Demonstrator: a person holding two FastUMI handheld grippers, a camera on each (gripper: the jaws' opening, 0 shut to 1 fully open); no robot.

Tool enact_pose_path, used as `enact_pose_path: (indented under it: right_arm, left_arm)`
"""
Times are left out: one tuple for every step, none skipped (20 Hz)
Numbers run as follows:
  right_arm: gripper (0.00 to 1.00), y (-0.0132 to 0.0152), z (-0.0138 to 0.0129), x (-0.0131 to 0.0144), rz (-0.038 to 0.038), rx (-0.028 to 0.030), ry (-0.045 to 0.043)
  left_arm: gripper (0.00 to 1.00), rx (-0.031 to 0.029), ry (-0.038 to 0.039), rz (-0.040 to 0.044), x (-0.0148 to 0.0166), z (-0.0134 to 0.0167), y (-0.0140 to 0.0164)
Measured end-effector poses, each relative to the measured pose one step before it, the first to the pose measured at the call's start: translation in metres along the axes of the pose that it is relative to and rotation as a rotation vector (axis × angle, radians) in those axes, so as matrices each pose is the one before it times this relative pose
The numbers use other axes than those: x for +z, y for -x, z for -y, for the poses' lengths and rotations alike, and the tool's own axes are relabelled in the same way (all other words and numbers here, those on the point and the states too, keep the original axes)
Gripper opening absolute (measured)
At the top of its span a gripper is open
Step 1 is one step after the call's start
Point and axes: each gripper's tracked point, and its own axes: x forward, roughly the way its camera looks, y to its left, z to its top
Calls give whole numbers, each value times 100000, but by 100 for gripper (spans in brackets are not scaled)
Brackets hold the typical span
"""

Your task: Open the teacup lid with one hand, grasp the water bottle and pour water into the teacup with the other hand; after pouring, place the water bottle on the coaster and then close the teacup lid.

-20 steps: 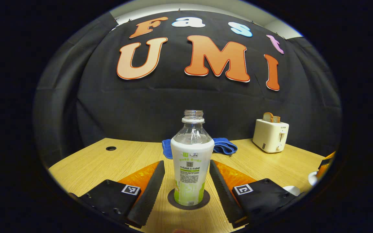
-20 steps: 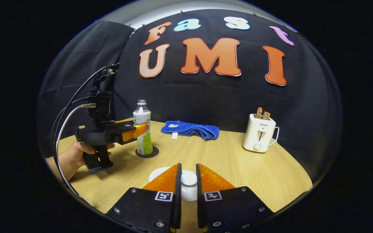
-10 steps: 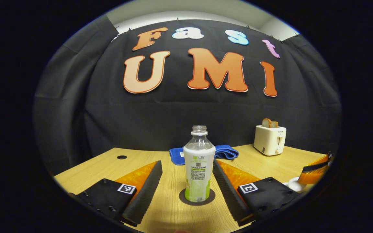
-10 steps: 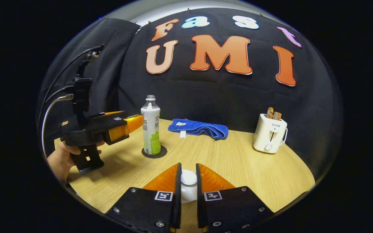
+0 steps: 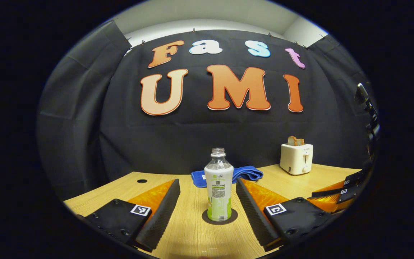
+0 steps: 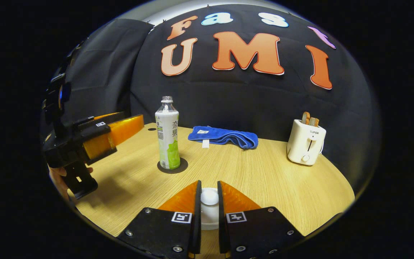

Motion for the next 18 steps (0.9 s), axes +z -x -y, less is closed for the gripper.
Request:
enact_pose_path:
  right_arm:
    - [20,-148,-172,-213,-814,424,-153]
    - [20,-163,-145,-315,-1210,410,8]
    - [20,-89,76,-194,-496,-547,531]
    - [20,4,205,89,271,-739,540]
    - [20,17,102,4,-194,-149,23]
    - [20,-130,77,-80,-84,-316,-110]
    - [20,73,70,-25,29,76,-194]
    - [20,15,-132,-3,-57,466,112]
    - [20,-22,-23,75,290,43,565]
    - [20,25,93,-71,160,-327,485]
    - [20,-79,55,31,189,-267,202]
    - [22,22,1,-37,0,-561,367]
    - [26,161,-9,213,683,-338,740]
    - [27,131,5,450,1801,-138,729]
    - [31,240,40,607,1837,-111,246]
    - [29,255,71,517,1991,67,-375]
    - [42,352,130,721,2143,34,-1083]
    - [47,354,156,839,2248,-118,-1487]
  left_arm:
    - [100,554,-115,399,104,-220,129]
    - [100,346,1,296,126,-77,77]
    - [100,360,-75,-71,-85,-106,85]
    - [100,234,81,-271,-143,-98,-10]
    - [100,178,183,-582,-47,-21,43]
    - [100,-101,177,-443,-157,34,48]
    - [100,-65,302,-54,-21,-56,96]
    - [100,-79,329,101,95,61,73]
    - [100,92,116,293,119,97,-38]
    - [100,-73,-19,442,66,88,198]
    - [100,47,-272,507,233,76,51]
    - [98,-156,-195,573,238,65,72]
    - [100,-401,53,751,286,167,152]
    - [100,89,97,858,239,61,73]
    - [100,-57,-2,735,292,77,156]
    - [99,-124,231,733,320,171,176]
    - [99,-302,481,631,409,55,187]
    - [99,-320,891,529,403,113,250]
